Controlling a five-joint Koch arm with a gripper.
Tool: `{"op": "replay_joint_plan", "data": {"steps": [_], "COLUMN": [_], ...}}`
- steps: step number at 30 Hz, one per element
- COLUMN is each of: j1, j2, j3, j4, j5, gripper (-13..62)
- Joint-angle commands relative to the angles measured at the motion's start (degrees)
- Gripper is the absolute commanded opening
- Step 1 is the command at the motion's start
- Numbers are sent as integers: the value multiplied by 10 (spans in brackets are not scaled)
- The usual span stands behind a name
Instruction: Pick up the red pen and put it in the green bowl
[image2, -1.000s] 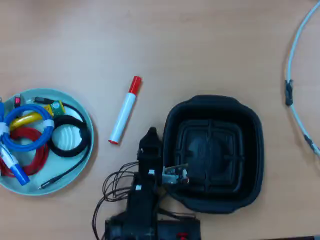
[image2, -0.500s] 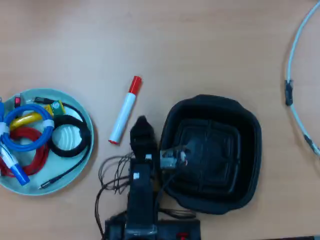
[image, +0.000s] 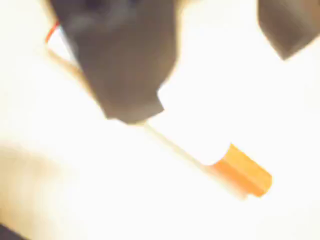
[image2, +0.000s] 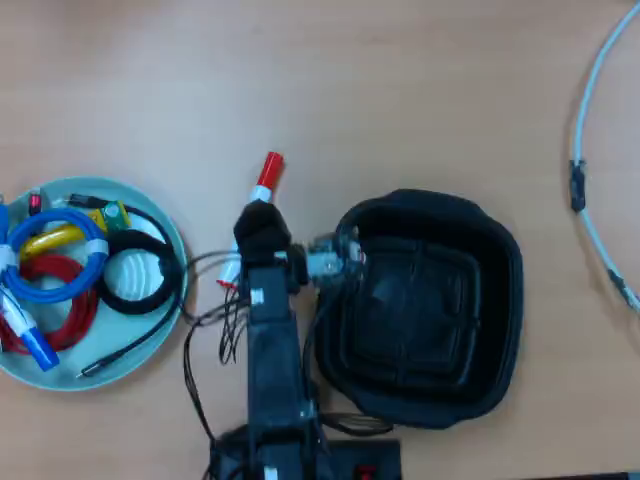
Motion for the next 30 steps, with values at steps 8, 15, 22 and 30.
{"op": "replay_joint_plan", "data": {"steps": [8,15,22,30], "j1": [-38,-60,-77,-82], "j2": [-185,-277,-356,-383], "j3": [-262,-249,-257,-258], "j4": [174,182,180,176], "j5": [-149,-220,-272,-274], "gripper": [270,271,272,280]}}
